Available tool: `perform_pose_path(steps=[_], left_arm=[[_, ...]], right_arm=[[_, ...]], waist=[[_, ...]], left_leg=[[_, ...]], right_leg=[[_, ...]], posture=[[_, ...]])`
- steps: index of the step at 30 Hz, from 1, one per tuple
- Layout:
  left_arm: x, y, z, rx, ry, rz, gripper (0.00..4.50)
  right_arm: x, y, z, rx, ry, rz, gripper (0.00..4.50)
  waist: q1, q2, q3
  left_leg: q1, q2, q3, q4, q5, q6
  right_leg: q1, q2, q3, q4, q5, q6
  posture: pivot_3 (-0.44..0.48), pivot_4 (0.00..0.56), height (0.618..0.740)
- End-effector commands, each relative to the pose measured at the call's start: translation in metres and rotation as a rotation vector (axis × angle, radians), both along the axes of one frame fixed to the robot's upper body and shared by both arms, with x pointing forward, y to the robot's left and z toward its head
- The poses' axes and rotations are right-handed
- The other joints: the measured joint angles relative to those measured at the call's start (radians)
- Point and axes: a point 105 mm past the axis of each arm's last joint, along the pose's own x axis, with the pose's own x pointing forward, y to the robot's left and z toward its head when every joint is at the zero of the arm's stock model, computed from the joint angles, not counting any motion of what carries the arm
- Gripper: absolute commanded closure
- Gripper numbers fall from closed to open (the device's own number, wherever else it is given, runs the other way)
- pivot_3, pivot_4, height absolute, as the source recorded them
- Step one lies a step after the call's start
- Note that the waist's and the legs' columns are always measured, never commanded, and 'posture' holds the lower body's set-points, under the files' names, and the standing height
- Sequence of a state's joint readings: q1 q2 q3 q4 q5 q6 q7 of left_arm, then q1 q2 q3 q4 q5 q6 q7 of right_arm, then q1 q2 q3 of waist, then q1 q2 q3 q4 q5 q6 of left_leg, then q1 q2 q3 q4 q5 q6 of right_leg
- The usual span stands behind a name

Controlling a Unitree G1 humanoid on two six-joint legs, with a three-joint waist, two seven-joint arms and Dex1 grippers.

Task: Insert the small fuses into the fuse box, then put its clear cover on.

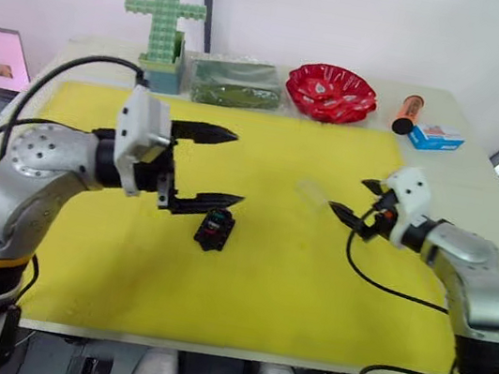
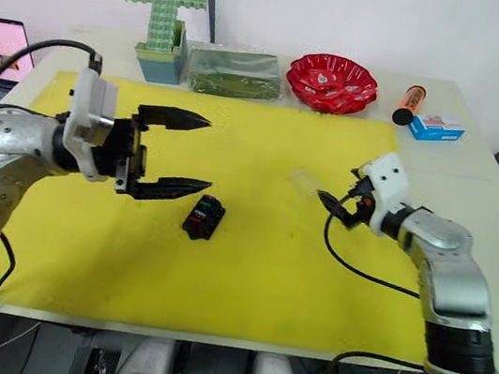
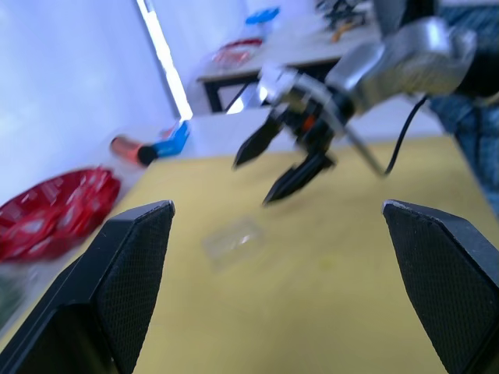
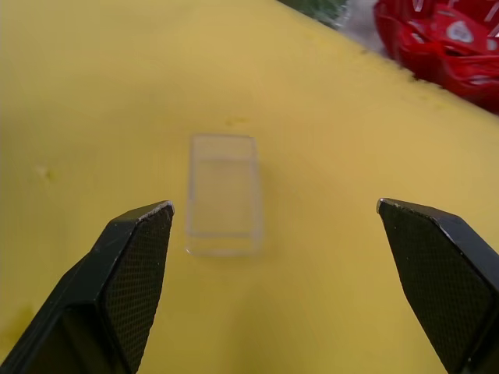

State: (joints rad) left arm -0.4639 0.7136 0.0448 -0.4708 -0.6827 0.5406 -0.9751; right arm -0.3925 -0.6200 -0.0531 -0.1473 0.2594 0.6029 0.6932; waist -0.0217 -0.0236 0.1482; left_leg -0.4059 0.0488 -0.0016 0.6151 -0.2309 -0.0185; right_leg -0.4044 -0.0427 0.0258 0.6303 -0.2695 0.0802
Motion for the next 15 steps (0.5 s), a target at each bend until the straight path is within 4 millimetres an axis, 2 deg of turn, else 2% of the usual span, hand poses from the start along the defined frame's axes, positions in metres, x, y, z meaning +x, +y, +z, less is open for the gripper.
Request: perform_pose_path(steps=[1, 15], left_arm=[[-0.003, 0.004, -0.002, 0.028, -0.012, 0.008, 0.00], [-0.007, 0.004, -0.007, 0.020, 0.002, 0.028, 0.00]], right_arm=[[0.005, 0.010, 0.003, 0.015, -0.009, 0.013, 0.04], [0.022, 0.016, -0.027, 0.002, 0.041, 0.013, 0.04]], waist=[[0.005, 0.000, 0.000], [0.010, 0.000, 0.001]], left_leg=[[0.000, 0.000, -0.001, 0.000, 0.000, 0.000], [-0.001, -0.001, -0.001, 0.002, 0.000, 0.000]], right_leg=[[0.000, 0.001, -0.001, 0.000, 0.000, 0.000], [0.001, -0.001, -0.001, 0.000, 0.000, 0.000]], posture=[[0.000, 0.150, 0.740], [0.000, 0.150, 0.740]])
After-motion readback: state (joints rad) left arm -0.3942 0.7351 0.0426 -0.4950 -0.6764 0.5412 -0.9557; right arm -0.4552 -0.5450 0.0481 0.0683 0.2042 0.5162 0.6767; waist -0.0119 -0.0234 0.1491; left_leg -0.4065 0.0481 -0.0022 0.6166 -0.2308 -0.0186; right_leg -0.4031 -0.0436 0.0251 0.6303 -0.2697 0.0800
